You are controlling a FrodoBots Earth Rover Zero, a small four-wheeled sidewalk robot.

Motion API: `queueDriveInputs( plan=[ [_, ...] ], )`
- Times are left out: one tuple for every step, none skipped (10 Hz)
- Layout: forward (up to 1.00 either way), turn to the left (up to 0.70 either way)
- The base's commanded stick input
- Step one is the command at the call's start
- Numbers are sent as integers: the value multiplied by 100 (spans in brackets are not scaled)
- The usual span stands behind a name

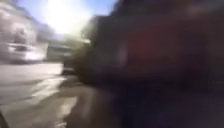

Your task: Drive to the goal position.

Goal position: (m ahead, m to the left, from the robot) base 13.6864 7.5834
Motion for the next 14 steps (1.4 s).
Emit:
queueDriveInputs(
  plan=[
    [0,70],
    [0,70],
    [0,70],
    [0,70],
    [0,70],
    [0,70],
    [0,70],
    [0,70],
    [0,70],
    [0,70],
    [0,70],
    [0,70],
    [0,70],
    [0,70]
  ],
)
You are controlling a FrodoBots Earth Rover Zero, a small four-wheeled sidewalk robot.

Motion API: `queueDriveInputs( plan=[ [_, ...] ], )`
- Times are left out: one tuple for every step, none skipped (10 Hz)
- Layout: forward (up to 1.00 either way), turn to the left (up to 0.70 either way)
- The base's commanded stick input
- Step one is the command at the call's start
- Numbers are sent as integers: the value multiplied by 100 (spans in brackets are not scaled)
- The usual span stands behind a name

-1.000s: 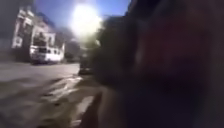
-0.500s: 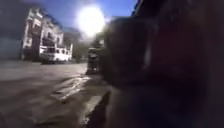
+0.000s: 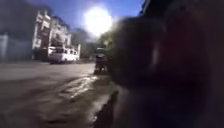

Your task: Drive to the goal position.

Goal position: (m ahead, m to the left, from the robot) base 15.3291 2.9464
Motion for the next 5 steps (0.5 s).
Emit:
queueDriveInputs(
  plan=[
    [0,70],
    [0,70],
    [0,70],
    [0,70],
    [0,4]
  ],
)
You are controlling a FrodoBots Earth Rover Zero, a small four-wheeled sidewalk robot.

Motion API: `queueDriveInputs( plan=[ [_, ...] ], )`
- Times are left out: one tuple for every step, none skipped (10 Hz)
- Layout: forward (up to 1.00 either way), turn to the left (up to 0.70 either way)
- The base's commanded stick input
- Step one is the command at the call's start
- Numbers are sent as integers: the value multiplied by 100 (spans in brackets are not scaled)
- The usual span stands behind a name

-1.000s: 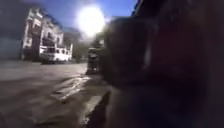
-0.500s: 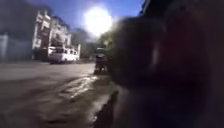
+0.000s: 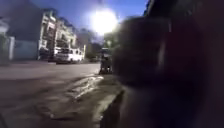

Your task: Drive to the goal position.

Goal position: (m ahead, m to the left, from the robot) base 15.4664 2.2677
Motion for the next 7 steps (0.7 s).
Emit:
queueDriveInputs(
  plan=[
    [0,0],
    [0,0],
    [0,0],
    [0,31],
    [0,70],
    [0,70],
    [0,70]
  ],
)
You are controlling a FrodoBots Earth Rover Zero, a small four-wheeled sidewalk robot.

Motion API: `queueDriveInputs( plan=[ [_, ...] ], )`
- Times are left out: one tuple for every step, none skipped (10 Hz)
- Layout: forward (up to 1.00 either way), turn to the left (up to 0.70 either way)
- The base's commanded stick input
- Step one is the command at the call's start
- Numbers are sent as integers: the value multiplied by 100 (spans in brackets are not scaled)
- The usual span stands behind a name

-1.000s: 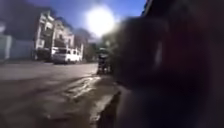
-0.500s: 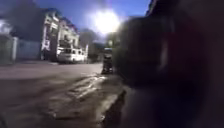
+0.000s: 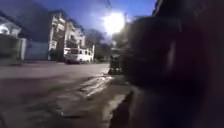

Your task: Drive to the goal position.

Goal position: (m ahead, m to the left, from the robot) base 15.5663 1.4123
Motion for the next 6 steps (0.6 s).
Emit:
queueDriveInputs(
  plan=[
    [0,70],
    [0,70],
    [0,70],
    [0,70],
    [0,70],
    [0,70]
  ],
)
